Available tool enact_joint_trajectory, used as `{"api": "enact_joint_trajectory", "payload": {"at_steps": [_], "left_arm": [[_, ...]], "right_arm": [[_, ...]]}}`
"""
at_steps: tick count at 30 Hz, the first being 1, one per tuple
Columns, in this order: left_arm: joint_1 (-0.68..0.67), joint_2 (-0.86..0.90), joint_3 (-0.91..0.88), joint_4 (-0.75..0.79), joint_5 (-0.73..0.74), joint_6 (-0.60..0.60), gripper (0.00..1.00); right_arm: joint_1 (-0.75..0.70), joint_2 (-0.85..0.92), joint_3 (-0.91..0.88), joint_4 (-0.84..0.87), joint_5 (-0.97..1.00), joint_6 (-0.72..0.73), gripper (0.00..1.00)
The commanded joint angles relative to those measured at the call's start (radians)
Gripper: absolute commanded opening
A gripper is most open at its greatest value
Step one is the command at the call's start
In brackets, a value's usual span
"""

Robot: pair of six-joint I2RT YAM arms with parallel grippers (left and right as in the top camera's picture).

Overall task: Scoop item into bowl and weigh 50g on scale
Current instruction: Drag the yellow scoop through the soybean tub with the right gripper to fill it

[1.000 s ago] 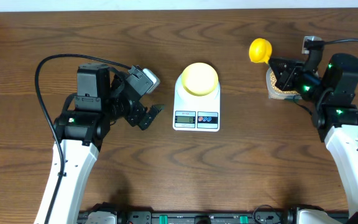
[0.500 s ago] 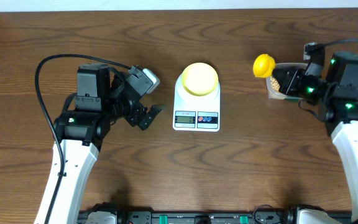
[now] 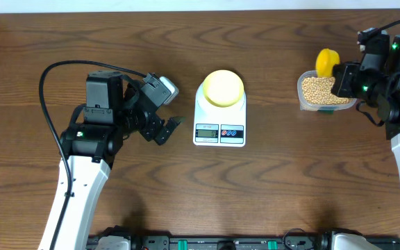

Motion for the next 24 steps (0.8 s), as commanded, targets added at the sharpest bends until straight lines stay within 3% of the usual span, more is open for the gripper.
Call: {"api": "enact_joint_trajectory", "payload": {"at_steps": [1,12,16,24], "left_arm": [[0.005,-0.005,-0.012,0.003,0.016,-0.012,0.97],[0.005,-0.005,-0.012,0.004,0.013,-0.012,0.97],[0.005,-0.005,-0.012,0.003,-0.068,-0.012,0.97],[0.005,-0.005,-0.012,0.003,-0.071,-0.012,0.97]], "right_arm": [[-0.004,0.026,0.043,-0.008,0.08,-0.043,0.01],[-0.003,0.335,0.55,-0.402,0.172,-0.095,0.01],[-0.003,0.418,0.583,-0.382,0.179,-0.102,0.01],[-0.005,0.509,0.583,-0.433,0.19,-0.101,0.01]]}}
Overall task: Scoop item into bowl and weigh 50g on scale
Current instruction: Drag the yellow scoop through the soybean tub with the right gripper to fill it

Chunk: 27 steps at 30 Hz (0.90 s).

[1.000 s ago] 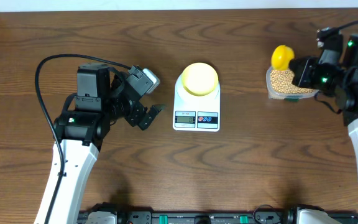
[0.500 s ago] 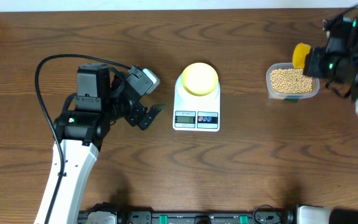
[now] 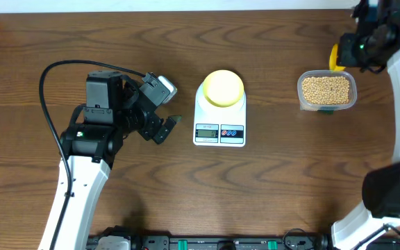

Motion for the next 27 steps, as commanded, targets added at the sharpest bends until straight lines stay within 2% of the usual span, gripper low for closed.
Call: {"api": "enact_joint_trajectory", "payload": {"at_steps": [1,5,12,19,27], "left_arm": [[0.005,-0.005,-0.012,0.003,-0.011,-0.012,0.97],[0.005,-0.005,-0.012,0.003,-0.011,-0.012,0.97],[0.005,-0.005,-0.012,0.003,-0.011,-0.012,0.97],[0.005,-0.005,-0.012,0.003,-0.011,-0.012,0.97],[0.005,-0.005,-0.012,0.003,-0.011,-0.012,0.97]], "right_arm": [[-0.005,-0.002,0.015,-0.023,0.012,-0.012,0.01],[-0.003,-0.019,0.045,-0.045,0.011,0.032,0.01],[-0.01,-0.022,0.291,-0.223,0.019,0.047,0.01],[-0.037,0.001,0.304,-0.276,0.064,-0.022,0.01],[-0.039,0.113,0.304,-0.289,0.119,-0.086,0.01]]}}
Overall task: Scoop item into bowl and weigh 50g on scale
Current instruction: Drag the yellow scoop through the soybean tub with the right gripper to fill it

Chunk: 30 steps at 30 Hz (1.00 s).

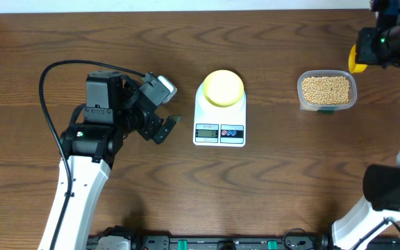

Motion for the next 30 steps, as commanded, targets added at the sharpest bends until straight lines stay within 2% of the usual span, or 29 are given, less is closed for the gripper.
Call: {"api": "enact_joint_trajectory", "payload": {"at_steps": [1,8,14,24,30], "left_arm": [[0.005,-0.005,-0.012,0.003,-0.007,-0.012,0.97],[0.005,-0.005,-0.012,0.003,-0.007,-0.012,0.97],[0.005,-0.005,-0.012,0.003,-0.007,-0.012,0.97],[0.005,-0.005,-0.012,0.003,-0.007,-0.012,0.97],[0.005,-0.005,-0.012,0.003,-0.007,-0.012,0.97]], "right_arm": [[-0.003,0.076,0.006,0.004,0.074,-0.041,0.01],[-0.002,0.186,0.006,-0.007,0.092,-0.105,0.01],[0.0,0.243,0.006,-0.035,0.066,-0.103,0.01],[0.002,0.246,0.004,-0.023,-0.012,-0.084,0.01],[0.001,0.246,0.004,-0.007,0.032,-0.085,0.01]]}}
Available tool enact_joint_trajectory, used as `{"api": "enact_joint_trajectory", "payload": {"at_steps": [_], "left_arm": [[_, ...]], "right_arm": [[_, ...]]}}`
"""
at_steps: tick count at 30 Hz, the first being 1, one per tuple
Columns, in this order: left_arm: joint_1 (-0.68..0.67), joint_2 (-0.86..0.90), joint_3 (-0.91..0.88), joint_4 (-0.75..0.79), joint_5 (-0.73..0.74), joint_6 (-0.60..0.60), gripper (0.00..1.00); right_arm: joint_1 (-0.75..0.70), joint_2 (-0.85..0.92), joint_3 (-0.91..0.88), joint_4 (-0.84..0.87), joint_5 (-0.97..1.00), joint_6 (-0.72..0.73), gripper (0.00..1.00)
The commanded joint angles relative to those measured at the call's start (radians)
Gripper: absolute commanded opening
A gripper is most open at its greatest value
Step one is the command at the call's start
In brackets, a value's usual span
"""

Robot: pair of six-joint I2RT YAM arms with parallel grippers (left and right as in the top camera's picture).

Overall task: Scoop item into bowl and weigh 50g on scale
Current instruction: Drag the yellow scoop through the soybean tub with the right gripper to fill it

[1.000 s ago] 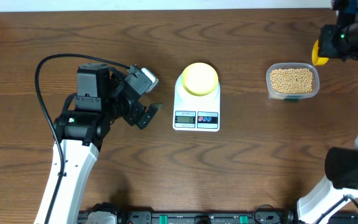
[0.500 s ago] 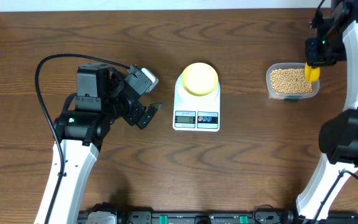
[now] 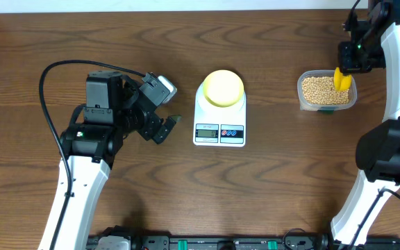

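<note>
A yellow bowl [image 3: 221,87] sits on the white kitchen scale [image 3: 220,129] at the table's middle. To the right stands a clear tub of tan beans [image 3: 321,91]. My right gripper [image 3: 346,64] hangs over the tub's right end, shut on a yellow scoop [image 3: 342,79]. The scoop points down onto the beans. My left gripper [image 3: 167,126] rests left of the scale, open, with nothing in it. The scale's display is too small to read.
The left arm's black cable [image 3: 54,69] loops over the table on the left. The right arm [image 3: 394,104] runs down the right edge. A dark rail [image 3: 221,243] lines the near edge.
My right gripper has moved left and nearer with the scoop, from beyond the tub's right back corner to over its right end. The scoop now touches the beans. The left arm is still.
The right gripper first held the scoop at the tub's back edge. It then held it behind the tub's right corner, later farther right off the tub. Now the scoop is down in the beans. Bowl and scale have not moved.
</note>
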Motion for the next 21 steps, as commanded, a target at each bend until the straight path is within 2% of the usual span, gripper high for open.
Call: {"api": "enact_joint_trajectory", "payload": {"at_steps": [1,12,21], "left_arm": [[0.005,-0.005,-0.011,0.003,-0.007,-0.012,0.97],[0.005,-0.005,-0.011,0.003,-0.007,-0.012,0.97],[0.005,-0.005,-0.011,0.003,-0.007,-0.012,0.97]], "right_arm": [[0.0,0.0,0.004,0.016,0.04,-0.002,0.01],[-0.003,0.0,-0.016,0.04,0.097,-0.05,0.01],[0.004,0.0,-0.145,0.096,0.1,-0.048,0.01]]}}
